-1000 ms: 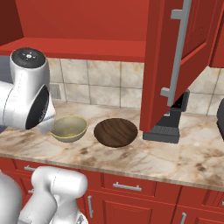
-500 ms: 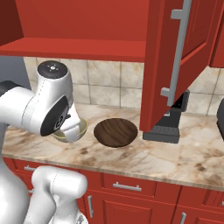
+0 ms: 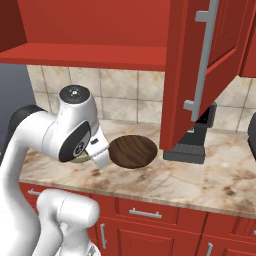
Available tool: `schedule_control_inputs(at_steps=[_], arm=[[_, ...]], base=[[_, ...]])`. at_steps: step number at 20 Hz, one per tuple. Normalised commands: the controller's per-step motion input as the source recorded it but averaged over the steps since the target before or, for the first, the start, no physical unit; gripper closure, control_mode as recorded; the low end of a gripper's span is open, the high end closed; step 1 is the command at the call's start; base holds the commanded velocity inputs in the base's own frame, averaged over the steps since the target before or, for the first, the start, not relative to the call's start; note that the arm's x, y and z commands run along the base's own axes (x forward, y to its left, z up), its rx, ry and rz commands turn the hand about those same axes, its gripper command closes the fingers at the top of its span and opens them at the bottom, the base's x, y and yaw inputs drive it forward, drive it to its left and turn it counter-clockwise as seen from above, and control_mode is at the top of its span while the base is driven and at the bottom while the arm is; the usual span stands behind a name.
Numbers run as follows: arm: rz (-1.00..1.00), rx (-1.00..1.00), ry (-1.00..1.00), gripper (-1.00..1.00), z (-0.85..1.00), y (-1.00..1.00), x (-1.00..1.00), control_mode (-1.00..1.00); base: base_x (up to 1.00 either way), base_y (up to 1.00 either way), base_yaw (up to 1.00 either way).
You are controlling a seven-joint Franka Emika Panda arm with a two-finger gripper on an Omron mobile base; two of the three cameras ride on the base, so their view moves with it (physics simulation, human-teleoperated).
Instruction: Open the cabinet. Pick the bowls from the counter and place them in the cabinet. Then close the cabinet.
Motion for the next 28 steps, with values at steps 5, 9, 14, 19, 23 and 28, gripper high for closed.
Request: schedule_control_inputs(at_steps=[5,9,14,19,23,28], arm=[[0.00,-0.07,0.00,-1.00,-0.42,-0.07,0.38,-1.00],[0.00,-0.01,-0.10,-1.00,-0.37,0.00,0.47,-1.00],[0.00,0.03,-0.05,-1.00,-0.46,-0.11,0.39,-1.00],[-0.02,0.04,0.00,-1.00,-0.63,-0.23,0.04,-1.00],[-0.10,0.10,0.03,-1.00,-0.19,-0.27,0.00,-1.00],[-0.04,0.01,0.00,-1.00,-0.24,-0.16,0.11,-1.00]], base=[[0.00,0.00,0.00],[0.00,0.00,0.00],[0.00,0.00,0.00],[0.00,0.00,0.00],[0.00,0.00,0.00],[0.00,0.00,0.00]])
